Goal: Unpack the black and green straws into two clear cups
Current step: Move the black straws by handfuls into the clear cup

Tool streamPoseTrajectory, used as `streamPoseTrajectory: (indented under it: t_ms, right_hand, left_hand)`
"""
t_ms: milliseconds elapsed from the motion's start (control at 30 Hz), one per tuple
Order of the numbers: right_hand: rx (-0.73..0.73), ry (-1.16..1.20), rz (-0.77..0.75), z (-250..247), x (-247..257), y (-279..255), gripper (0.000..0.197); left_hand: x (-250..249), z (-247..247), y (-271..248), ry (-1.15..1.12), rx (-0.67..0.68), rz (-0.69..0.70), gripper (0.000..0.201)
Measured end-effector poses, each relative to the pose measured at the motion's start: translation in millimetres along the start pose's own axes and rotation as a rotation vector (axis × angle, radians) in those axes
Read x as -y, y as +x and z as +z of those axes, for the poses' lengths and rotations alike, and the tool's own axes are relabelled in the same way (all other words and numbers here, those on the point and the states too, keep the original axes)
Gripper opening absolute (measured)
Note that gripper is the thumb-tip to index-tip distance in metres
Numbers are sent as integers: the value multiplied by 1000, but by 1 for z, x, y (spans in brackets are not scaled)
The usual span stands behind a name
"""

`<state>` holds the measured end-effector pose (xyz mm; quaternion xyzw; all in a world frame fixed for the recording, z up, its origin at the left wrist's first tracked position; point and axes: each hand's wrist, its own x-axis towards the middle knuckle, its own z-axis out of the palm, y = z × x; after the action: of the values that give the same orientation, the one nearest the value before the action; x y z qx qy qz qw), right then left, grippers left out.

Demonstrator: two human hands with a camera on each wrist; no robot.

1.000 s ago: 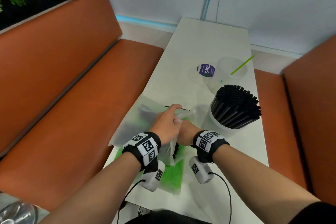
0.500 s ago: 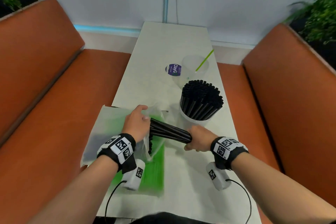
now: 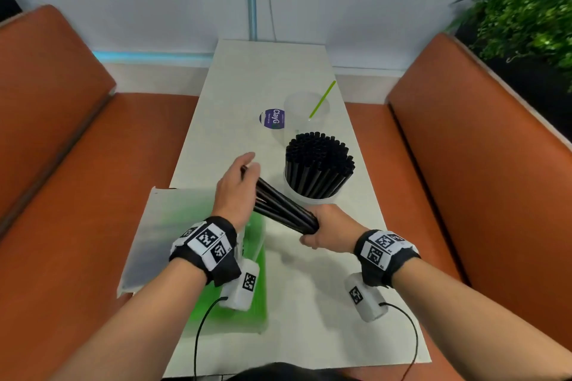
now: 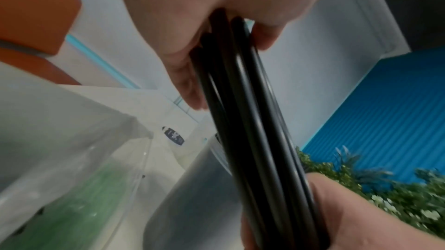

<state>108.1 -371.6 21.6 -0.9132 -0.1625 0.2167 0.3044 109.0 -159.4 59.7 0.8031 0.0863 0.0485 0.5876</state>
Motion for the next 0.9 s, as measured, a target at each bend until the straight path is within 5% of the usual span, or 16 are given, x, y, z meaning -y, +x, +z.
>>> streamPoseTrajectory:
  t_ms: [167, 300, 400, 533, 700, 900]
  right_hand:
    - [23, 11, 24, -8, 12, 1, 14]
    - [-10, 73, 6, -8, 26, 8, 15]
    - [-32, 181, -4, -10, 34, 12, 15]
    - [-177, 606, -36, -25, 44, 15, 19]
    - [-321, 1076, -130, -45, 66, 23, 24]
    - [-296, 1405, -143, -45, 86, 30, 28]
  left_hand:
    - [-9, -4, 4, -24, -51, 64, 39]
    - [-14, 9, -7, 228, 198, 179, 34]
    - [-19, 11, -9, 52, 185, 186, 42]
    - [-15, 8, -3, -183, 118, 57, 46]
    - [-8, 26, -13, -133, 368, 14, 80]
    - [-7, 39, -16, -26, 361, 62, 63]
